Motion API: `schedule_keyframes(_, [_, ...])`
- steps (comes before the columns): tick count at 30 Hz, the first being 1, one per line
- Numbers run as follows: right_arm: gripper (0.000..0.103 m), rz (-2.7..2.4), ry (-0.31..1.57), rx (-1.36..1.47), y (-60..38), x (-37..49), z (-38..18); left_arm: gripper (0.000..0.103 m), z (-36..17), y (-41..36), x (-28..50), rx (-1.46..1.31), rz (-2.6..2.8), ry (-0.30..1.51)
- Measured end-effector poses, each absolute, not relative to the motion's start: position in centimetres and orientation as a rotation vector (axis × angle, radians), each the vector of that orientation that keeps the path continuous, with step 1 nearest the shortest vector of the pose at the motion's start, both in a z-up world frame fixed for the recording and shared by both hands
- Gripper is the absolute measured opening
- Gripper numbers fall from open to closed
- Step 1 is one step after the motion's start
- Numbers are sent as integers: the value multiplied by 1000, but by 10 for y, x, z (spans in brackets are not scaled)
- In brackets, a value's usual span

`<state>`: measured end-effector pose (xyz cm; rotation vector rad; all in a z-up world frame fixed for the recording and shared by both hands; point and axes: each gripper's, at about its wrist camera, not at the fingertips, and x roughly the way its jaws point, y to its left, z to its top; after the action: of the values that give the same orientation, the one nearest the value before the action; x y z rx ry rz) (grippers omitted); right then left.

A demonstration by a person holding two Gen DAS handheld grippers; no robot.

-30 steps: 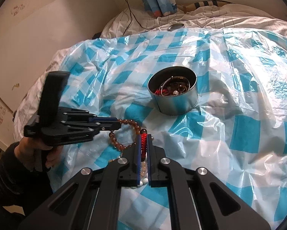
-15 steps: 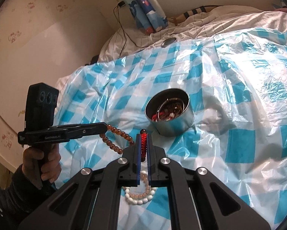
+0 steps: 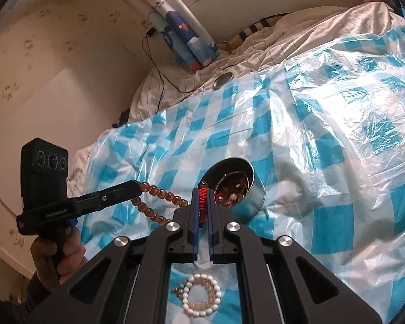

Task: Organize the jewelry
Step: 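Carry the amber and red cord bracelets to the tin and open both tools, then move both open tools toward the white pearl bracelets on the sheet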

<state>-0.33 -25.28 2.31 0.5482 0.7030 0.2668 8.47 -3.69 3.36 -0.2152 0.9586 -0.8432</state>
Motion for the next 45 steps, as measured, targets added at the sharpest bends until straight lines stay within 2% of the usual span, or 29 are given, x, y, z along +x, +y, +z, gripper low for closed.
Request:
schedule_keyframes(7, [6,229,686,619,-260,10,14,10,22,-56,109,-281,-849,907])
schedule_keyframes(12, [6,206,704,572,-252,22,10,10,-40,-62,143,-190,-613,1118])
schedule_keyframes(15, [6,205,717,580,-248,34,2,11,-34,-46,148,-224,-571,1109])
schedule_keyframes(17, [6,210,716,585,-244,40,-1,15,-21,-38,147,-239,-573,1068])
schedule_keyframes(19, [6,189,738,570,-236,52,-8,26,-8,-31,143,-247,-578,1032])
schedule_keyframes(20, [11,159,762,553,-235,56,-12,30,-5,-29,140,-248,-579,1021])
schedule_keyframes(21, [30,123,802,535,-233,62,-20,33,-3,-27,138,-252,-582,1017])
schedule_keyframes(22, [36,99,815,536,-234,63,-26,34,-2,-24,136,-256,-587,1018])
schedule_keyframes(26, [40,68,802,538,-241,57,-25,40,-3,-20,127,-245,-598,1034])
schedule_keyframes(28, [50,56,780,520,-244,49,-18,47,-5,-21,117,-215,-604,1041])
schedule_keyframes(30, [66,38,777,503,-248,41,-16,51,-7,-26,107,-167,-612,1045])
schedule_keyframes(37, [71,29,872,481,-251,25,-32,61,-14,-36,77,41,-582,1016])
schedule_keyframes(45, [75,8,883,440,-245,16,-31,67,-14,-24,64,79,-575,1008])
